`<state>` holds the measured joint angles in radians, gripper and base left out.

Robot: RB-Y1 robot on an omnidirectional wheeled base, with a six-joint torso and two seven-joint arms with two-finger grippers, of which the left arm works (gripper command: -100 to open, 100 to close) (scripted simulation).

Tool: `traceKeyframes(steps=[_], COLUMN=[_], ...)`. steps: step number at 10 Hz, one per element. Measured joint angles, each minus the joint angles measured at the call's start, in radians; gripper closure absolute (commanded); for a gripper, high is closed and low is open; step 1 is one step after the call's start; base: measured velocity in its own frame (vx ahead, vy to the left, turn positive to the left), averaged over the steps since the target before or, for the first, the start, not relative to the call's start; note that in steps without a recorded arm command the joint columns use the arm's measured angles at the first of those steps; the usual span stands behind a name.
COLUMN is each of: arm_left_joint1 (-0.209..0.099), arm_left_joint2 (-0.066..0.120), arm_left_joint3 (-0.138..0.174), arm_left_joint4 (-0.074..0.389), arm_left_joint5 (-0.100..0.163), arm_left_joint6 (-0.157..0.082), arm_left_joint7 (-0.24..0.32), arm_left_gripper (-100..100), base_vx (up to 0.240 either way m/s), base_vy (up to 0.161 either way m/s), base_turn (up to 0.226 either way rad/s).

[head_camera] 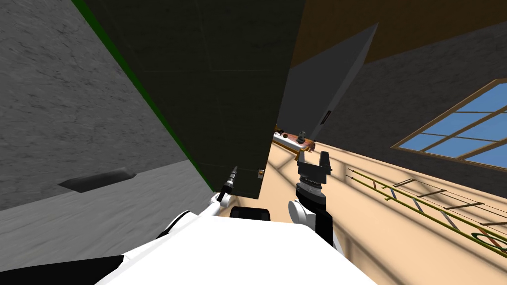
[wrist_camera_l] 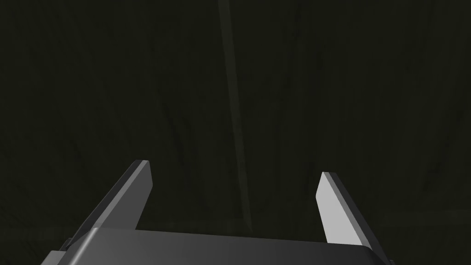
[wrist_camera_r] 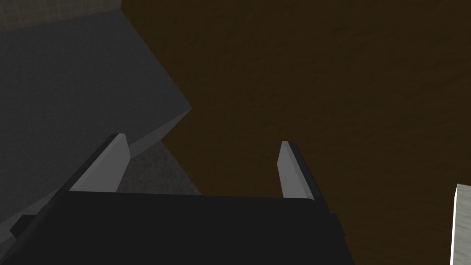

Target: Push the door open

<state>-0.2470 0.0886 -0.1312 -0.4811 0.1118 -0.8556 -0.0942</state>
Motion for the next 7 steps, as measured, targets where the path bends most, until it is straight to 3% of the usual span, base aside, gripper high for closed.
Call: traceKeyframes(steps=[2,3,4,7], arm_left_joint1=[-0.001,-0.009,-0.027,-0.017], arm_left_joint2=[-0.007,-0.018,-0.034,-0.071], arm_left_joint3=[0.034,0.052,0.069,0.094], arm_left_joint4=[-0.013,-0.003,0.024,-0.001], arm_left_joint5=[-0.034,-0.051,-0.065,-0.097], arm_left_joint6=[0.013,0.011,0.002,0.014], arm_left_joint7=[0.016,0.026,0.034,0.050], arm_left_gripper=[-100,-100,-100,-100], base_vx=[-0.083,-0.149,-0.165,-0.131], base_vy=[0.050,-0.053,-0.108,-0.147], base_turn=[0.049,0.026,0.014,0.012])
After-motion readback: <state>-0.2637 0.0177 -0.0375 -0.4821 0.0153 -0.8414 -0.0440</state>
